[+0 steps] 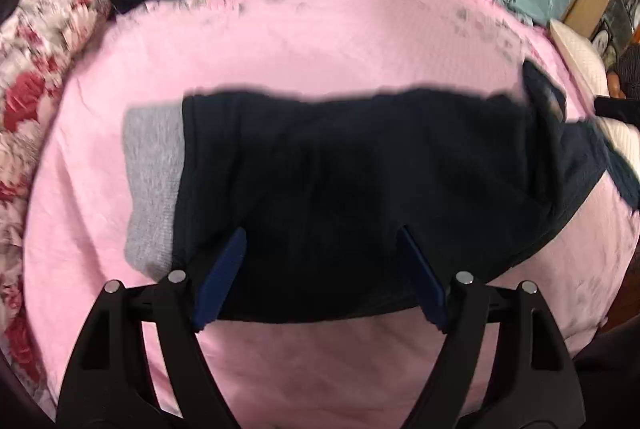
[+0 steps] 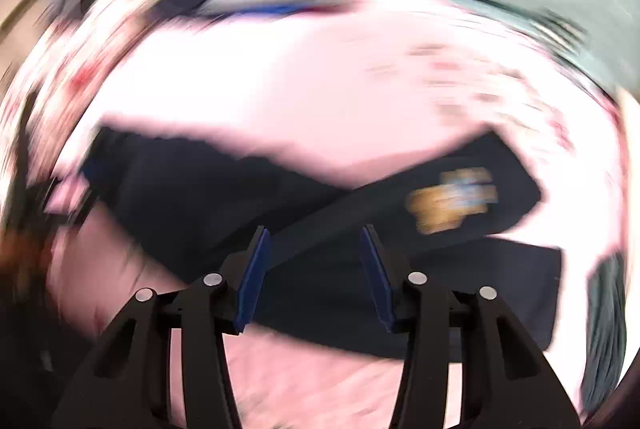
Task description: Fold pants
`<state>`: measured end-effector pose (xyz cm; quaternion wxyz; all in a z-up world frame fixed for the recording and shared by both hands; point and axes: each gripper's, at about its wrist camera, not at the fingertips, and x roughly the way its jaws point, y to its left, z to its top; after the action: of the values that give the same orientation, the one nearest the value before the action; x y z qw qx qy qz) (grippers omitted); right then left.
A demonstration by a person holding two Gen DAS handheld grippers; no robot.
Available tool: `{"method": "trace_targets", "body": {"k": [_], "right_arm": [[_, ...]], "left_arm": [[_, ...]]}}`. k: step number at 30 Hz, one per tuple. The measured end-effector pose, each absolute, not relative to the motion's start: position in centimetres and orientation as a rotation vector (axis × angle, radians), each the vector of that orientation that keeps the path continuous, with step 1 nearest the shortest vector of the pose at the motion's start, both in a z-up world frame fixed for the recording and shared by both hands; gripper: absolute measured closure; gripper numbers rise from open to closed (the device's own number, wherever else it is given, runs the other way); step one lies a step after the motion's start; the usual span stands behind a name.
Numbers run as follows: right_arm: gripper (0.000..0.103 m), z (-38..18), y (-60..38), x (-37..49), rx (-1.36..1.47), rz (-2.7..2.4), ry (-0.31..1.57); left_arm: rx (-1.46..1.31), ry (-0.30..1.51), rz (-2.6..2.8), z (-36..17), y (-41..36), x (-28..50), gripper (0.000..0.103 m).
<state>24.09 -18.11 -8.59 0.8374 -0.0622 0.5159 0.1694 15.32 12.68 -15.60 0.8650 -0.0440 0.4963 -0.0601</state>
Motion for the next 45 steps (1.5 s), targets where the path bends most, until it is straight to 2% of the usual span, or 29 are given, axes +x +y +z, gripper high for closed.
{"method": "trace_targets", "body": {"k": [3, 5, 14, 16, 18, 19, 20, 26, 28, 33, 37, 39, 42, 44, 45], "right_arm": [[0.054, -8.6, -22.8, 29.9, 0.025, 0.198, 1.052], [0.054, -9.2, -24.4, 32.8, 0.073, 0.135, 1.03], [0.054, -15.4, -27.9, 41.9, -0.09, 0.122, 1.11], [0.063, -16.6, -28.4, 43.0, -0.122, 0.169, 1.146], [0.086, -17.6, -28.6, 43.6, -0.142, 0.218, 1.191], [0.089, -17.7, -28.6, 43.5, -0.159, 0.233, 1.2], [0.096, -17.6, -28.6, 43.4, -0.187, 0.256, 1.191], [0.097, -11.8, -31.9, 40.1, -0.102, 0.367, 1.055], [0.097, -8.5, -34.4, 38.1, -0.055, 0.425, 0.989], [0.097, -3.9, -40.8, 31.7, -0.035, 0.609, 0.872], [0.096, -7.5, -44.8, 26.4, -0.086, 0.656, 0.972], [0.085, -12.0, -46.5, 23.6, -0.162, 0.618, 1.088], [0.085, -16.7, -49.3, 21.4, -0.136, 0.508, 1.24], [0.081, -16.1, -50.9, 21.1, 0.043, 0.491, 1.203], [0.07, -15.5, -51.2, 21.2, 0.112, 0.491, 1.166]], "left_arm": [[-0.134, 0.92, -0.173, -11.7, 10.5, 15.4, 0.024], [-0.157, 0.913, -0.273, -10.6, 7.4, 16.4, 0.024], [-0.152, 1.089, -0.507, -15.5, -4.3, 18.3, 0.028], [-0.15, 1.14, -0.494, -16.9, -5.3, 19.0, 0.03], [-0.151, 1.171, -0.495, -17.8, -5.9, 19.0, 0.032], [-0.146, 1.181, -0.498, -17.9, -6.2, 19.1, 0.034], [-0.135, 1.191, -0.497, -18.2, -6.6, 19.3, 0.04], [-0.093, 1.218, -0.387, -18.1, -7.0, 19.8, 0.079], [-0.094, 1.202, -0.365, -17.6, -6.7, 19.6, 0.086], [-0.057, 1.117, -0.316, -14.8, -7.3, 17.1, 0.087], [-0.013, 1.152, -0.286, -15.3, -8.1, 15.4, 0.086], [0.028, 1.191, -0.272, -16.2, -8.9, 14.9, 0.084], [0.109, 1.202, -0.235, -16.4, -10.1, 14.5, 0.084], [0.118, 1.193, -0.209, -16.0, -10.3, 14.4, 0.082], [0.113, 1.194, -0.19, -15.8, -10.4, 14.5, 0.081]]}}
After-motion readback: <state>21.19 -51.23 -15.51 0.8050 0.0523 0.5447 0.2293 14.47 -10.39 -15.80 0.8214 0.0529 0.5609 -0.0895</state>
